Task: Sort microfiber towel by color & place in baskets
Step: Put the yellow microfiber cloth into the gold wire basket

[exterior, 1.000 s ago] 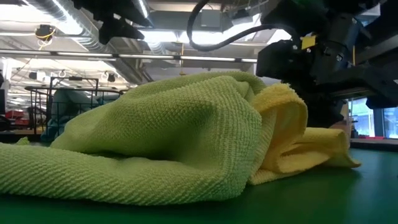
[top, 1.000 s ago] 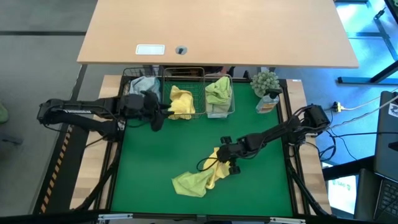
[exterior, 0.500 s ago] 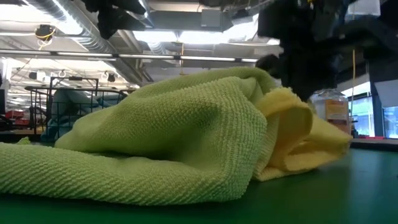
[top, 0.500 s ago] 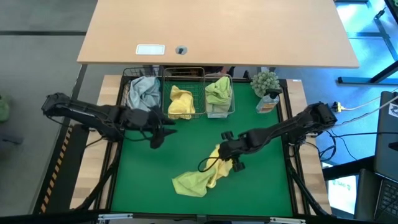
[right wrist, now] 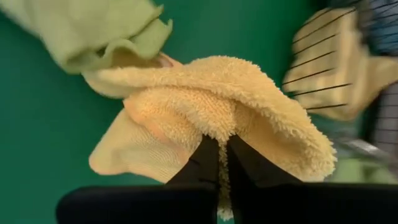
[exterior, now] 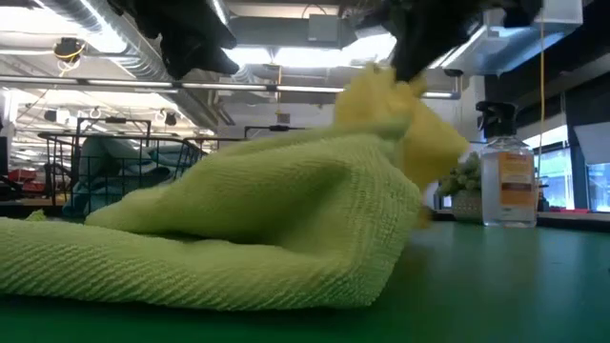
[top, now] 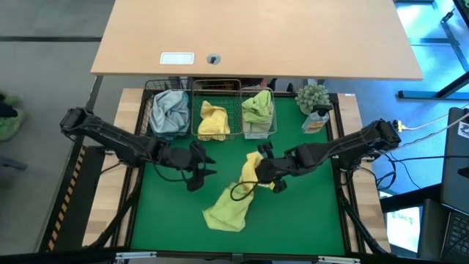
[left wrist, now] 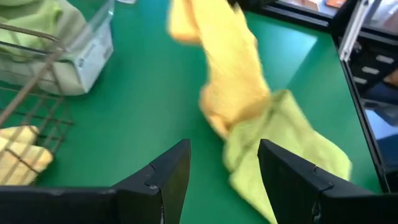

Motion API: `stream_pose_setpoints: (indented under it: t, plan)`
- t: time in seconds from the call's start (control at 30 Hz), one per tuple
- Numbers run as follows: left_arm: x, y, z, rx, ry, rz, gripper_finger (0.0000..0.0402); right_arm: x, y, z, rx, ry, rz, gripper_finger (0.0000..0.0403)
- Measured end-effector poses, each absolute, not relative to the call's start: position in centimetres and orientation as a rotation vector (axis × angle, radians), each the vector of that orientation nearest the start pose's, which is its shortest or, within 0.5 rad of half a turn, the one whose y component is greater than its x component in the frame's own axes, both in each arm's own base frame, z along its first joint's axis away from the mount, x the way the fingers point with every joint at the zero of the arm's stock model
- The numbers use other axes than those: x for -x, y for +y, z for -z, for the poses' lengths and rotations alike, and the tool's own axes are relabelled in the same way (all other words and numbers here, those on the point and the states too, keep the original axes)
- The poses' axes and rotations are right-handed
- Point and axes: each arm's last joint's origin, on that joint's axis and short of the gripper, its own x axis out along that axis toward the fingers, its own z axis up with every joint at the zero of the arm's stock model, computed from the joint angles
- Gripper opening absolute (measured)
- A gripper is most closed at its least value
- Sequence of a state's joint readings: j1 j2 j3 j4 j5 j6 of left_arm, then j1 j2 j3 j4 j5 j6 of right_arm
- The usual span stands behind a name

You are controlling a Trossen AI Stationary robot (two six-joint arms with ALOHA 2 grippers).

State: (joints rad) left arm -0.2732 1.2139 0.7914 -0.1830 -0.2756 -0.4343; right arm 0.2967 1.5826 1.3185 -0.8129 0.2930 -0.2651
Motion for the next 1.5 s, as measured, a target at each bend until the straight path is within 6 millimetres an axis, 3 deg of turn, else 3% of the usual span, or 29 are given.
stream_pose_setpoints:
  t: [0.37,0.83,0.97,1.13,1.5]
  plan:
    - [-24.3,-8.7,-24.7,0.282,0.588,-0.052,0.0182,-33.0,4.4,-33.8,0.601,0.874,-0.028,0.0015]
    - [-23.7,-10.0,-24.8,0.287,0.547,-0.104,0.0182,-35.6,-5.1,-37.9,0.577,0.515,0.186,0.0016]
    - [-23.7,-10.1,-24.9,0.285,0.537,-0.112,0.0182,-36.3,-7.8,-37.3,0.538,0.479,0.175,0.0016]
    - [-23.8,-10.1,-25.0,0.291,0.525,-0.110,0.0182,-37.8,-10.5,-34.3,0.497,0.551,0.145,0.0017]
    - [-23.8,-10.1,-25.0,0.293,0.521,-0.109,0.0182,-41.8,-12.8,-26.5,0.469,0.707,0.125,0.0017]
